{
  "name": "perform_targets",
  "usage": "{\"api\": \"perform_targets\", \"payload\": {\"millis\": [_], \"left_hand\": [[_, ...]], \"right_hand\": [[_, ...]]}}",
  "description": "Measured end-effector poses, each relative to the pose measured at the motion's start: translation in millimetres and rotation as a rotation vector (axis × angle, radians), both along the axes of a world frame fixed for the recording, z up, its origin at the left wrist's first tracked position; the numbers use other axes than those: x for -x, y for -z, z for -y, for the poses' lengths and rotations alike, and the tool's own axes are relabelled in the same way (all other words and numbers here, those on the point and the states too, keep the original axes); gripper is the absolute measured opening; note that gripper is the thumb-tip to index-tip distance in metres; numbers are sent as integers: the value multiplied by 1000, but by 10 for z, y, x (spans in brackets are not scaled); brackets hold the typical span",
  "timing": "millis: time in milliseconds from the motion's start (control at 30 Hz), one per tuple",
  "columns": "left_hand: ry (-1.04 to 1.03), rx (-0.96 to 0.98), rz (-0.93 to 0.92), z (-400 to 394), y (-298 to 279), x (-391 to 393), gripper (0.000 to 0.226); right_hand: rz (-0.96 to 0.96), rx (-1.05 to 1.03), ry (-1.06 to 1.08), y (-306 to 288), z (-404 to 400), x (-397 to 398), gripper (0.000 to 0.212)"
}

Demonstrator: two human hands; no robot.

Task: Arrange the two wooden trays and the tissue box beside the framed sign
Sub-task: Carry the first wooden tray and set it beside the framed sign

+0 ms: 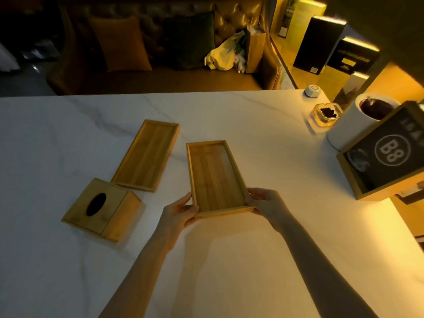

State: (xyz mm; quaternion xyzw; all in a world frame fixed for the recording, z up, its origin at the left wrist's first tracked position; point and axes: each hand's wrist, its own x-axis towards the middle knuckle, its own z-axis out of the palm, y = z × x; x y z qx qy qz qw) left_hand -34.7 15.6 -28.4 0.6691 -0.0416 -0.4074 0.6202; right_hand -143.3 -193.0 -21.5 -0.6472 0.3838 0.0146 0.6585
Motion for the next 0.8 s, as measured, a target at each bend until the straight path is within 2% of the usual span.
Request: {"api": "perform_targets", "payload": {"millis": [267, 567, 700, 800], "left_hand": [[25, 16, 168, 757, -240, 266, 45], [100, 22, 186, 1803, -211, 641, 40], [149, -29, 158, 2193, -107, 776, 43], [185, -90, 147, 2417, 13, 830, 45]], "right_hand": [[99, 137, 69, -350, 652, 383, 35], [15, 293, 118, -352, 1463, 897, 36], [-36, 449, 121, -259, 1695, 1035, 31], [-64, 479, 125, -141, 1829, 1115, 29]]}}
